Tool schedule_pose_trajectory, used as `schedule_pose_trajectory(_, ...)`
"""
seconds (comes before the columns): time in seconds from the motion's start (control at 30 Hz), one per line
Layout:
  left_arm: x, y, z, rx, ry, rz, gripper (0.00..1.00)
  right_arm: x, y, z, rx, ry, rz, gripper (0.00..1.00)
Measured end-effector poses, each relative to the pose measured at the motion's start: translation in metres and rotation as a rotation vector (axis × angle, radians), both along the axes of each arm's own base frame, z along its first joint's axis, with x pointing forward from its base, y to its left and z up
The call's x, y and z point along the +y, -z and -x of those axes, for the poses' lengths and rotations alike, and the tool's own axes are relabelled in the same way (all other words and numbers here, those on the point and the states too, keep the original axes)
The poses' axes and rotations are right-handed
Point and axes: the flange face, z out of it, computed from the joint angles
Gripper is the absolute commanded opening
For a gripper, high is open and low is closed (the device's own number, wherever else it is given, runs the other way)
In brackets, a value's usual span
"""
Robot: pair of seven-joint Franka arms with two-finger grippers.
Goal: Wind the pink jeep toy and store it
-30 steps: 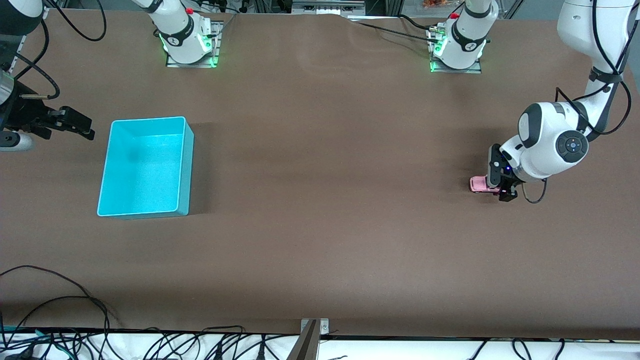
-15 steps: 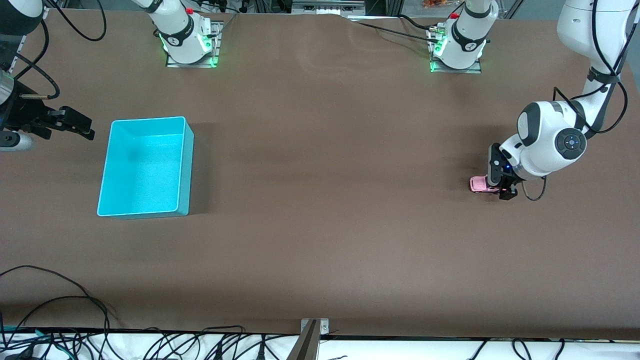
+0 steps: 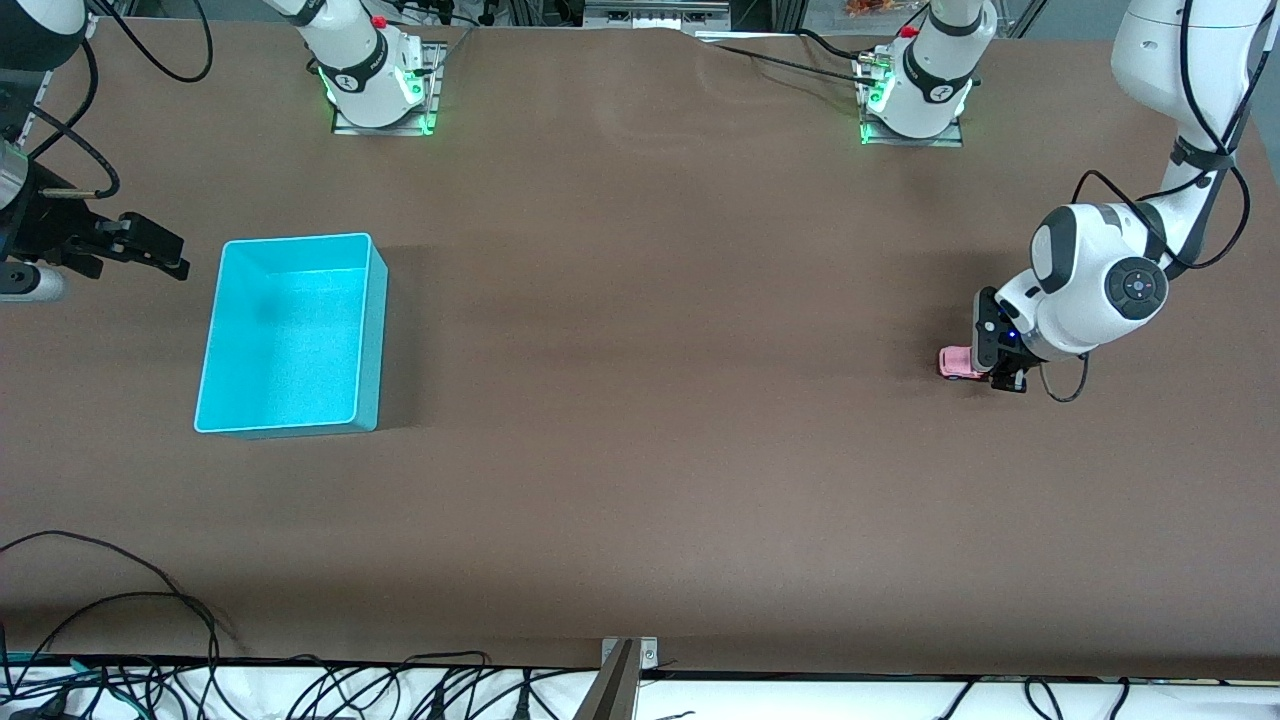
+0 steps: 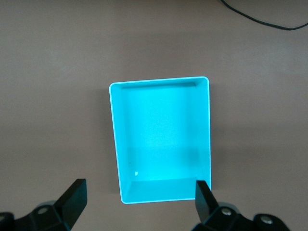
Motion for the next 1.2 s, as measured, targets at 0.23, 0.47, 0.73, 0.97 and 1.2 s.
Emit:
schedule_pose_trajectory(0.23, -0.003, 0.000, 0.000, 0.000, 0.004, 0.001, 0.09, 0.000, 0.000, 0.000, 0.000, 0.000, 0.000, 1.00)
schedule_pose_trajectory(0.47, -0.001, 0.001, 0.000, 0.001, 0.001, 0.001, 0.05, 0.000, 0.000, 0.000, 0.000, 0.000, 0.000, 1.00)
schedule_pose_trajectory(0.73, 0.025, 0.001, -0.001, -0.002, -0.017, 0.001, 0.05, 0.000, 0.000, 0.000, 0.000, 0.000, 0.000, 1.00)
schedule_pose_trajectory(0.97, 0.094, 0.000, -0.003, -0.018, -0.017, 0.003, 0.05, 0.000, 0.000, 0.000, 0.000, 0.000, 0.000, 1.00)
schedule_pose_trajectory(1.2, 0.158, 0.000, -0.001, -0.038, -0.028, 0.001, 0.05, 0.000, 0.000, 0.000, 0.000, 0.000, 0.000, 1.00)
